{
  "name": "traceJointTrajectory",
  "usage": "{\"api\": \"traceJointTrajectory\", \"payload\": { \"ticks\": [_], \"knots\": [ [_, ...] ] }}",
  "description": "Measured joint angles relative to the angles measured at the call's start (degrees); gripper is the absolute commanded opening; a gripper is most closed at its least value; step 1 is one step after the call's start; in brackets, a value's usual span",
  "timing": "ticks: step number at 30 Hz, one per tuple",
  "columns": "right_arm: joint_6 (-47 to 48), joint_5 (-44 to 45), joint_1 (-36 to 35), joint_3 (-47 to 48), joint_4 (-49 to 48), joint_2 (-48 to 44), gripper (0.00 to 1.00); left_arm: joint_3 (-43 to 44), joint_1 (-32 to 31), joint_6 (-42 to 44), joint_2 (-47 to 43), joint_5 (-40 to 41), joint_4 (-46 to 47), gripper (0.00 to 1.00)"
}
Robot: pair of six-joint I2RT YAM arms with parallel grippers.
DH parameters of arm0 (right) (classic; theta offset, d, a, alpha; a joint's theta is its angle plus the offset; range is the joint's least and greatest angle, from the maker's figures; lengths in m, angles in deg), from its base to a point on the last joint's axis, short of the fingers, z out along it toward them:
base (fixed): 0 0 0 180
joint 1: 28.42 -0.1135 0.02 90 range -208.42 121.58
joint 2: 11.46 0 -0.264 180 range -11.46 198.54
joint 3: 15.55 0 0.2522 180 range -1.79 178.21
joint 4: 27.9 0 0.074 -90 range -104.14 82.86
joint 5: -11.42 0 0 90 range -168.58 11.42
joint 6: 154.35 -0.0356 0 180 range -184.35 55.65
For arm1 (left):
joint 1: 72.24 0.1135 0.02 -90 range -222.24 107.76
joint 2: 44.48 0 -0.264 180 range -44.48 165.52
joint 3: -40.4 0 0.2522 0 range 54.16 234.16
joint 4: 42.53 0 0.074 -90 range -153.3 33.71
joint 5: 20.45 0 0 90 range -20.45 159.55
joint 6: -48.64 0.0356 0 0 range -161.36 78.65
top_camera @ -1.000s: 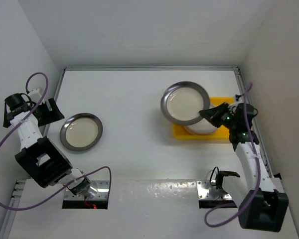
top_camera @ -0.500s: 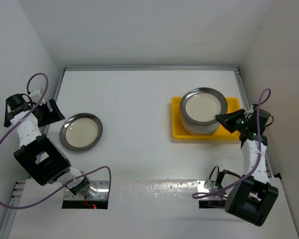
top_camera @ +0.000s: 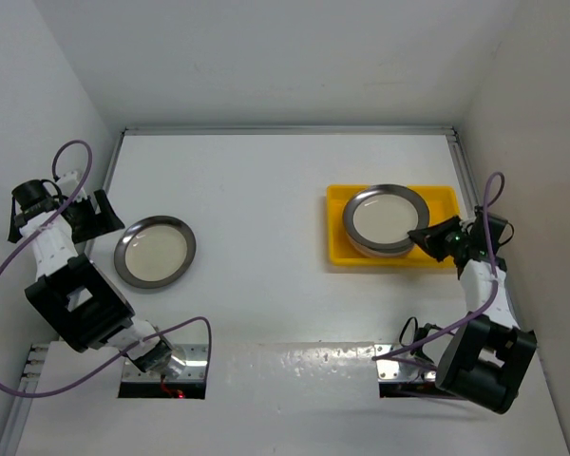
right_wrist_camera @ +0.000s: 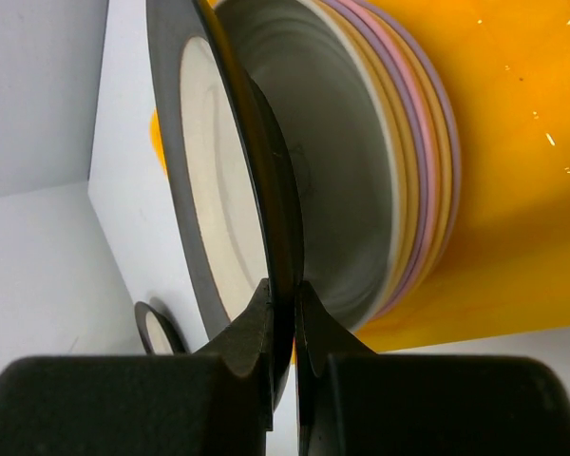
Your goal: Place the plates into the plastic bin on the countertop
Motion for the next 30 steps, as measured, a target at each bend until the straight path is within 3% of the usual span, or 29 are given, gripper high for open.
{"api": "traceJointTrajectory", "payload": {
  "ticks": [1, 2, 3, 4, 8, 12, 17, 23, 30],
  "knots": [
    [0.28, 0.2, 0.0, -0.13, 0.07, 0.07, 0.0, -0.13, 0.0, 0.0, 0.0, -0.02, 0.02, 0.83],
    [0.66, 0.59, 0.0, -0.26, 0.24, 0.11, 0.07, -0.28, 0.0, 0.0, 0.0, 0.0, -0.04, 0.83],
    [1.01, 0.96, 0.0, -0.42, 0.42, 0.11, 0.15, -0.46, 0.0, 0.0, 0.02, 0.0, -0.07, 0.83],
    [1.16, 1.05, 0.0, -0.61, 0.42, 0.11, 0.3, -0.57, 0.0, 0.02, 0.02, -0.02, -0.04, 0.83],
    [2.58, 1.14, -0.22, -0.63, 0.09, 0.22, 0.59, -0.59, 0.0, 0.2, 0.02, 0.0, -0.04, 0.83],
    [5.18, 1.88, -1.53, 0.94, 1.6, 0.37, 0.68, -0.59, 0.0, 0.37, 0.02, -0.04, -0.04, 0.83],
    [8.7, 6.49, -2.86, 3.19, 6.08, 0.55, 0.66, -0.59, 0.0, 0.39, 0.02, -0.13, -0.04, 0.83],
    [10.78, 15.87, -2.93, 3.72, 12.55, 0.9, 0.44, -0.59, 0.0, 0.39, 0.02, -0.2, -0.04, 0.83],
    [10.49, 17.62, -3.43, 3.74, 12.04, 1.62, 0.19, -0.85, 0.0, 1.11, 0.02, -0.22, -0.04, 0.83]
  ]
}}
